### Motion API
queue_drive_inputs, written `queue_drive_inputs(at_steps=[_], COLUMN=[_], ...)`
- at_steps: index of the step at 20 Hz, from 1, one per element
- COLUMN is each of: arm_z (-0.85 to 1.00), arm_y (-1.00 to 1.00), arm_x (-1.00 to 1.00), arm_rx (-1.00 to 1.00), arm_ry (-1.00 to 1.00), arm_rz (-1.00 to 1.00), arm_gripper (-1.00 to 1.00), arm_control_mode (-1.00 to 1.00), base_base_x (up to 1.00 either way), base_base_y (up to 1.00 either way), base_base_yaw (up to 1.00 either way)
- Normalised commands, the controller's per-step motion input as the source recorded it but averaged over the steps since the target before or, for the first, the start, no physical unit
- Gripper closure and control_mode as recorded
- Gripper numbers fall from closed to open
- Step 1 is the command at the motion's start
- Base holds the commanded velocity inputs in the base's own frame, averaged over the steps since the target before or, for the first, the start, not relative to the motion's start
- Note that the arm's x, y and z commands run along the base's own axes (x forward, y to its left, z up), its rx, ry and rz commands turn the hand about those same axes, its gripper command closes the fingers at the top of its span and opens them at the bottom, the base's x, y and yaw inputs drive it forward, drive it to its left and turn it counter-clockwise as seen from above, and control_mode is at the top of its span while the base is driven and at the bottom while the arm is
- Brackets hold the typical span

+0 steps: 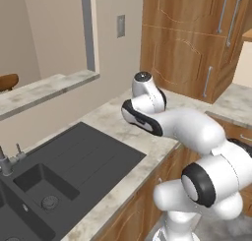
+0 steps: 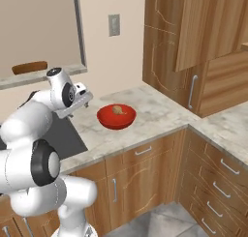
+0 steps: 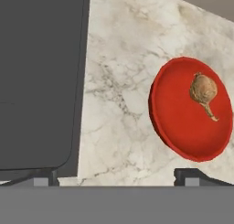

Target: Move the glass cup from next to the sink to the open cabinet. Then, move the bowl with the onion to the fridge to clear the area for faucet cleaning.

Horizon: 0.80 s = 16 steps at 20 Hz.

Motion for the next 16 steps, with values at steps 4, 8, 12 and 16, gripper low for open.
queue_drive_inputs(at_steps=[4,8,12,16], arm_z=[-0.42,-0.18,-0.45,-0.29], arm_y=[-0.46,-0.07,-0.16,-0.24], arm_x=[0.0,0.0,0.21,0.47], arm_rx=[-0.04,0.03,0.0,0.0], arm_ry=[0.0,0.04,0.06,0.04], arm_rz=[-0.1,-0.01,0.0,0.0], arm_gripper=[-1.0,-1.0,-1.0,-1.0], arm_control_mode=[-1.0,-1.0,-1.0,-1.0], base_base_x=[0.0,0.0,0.0,0.0], base_base_y=[0.0,0.0,0.0,0.0], base_base_yaw=[0.0,0.0,0.0,0.0])
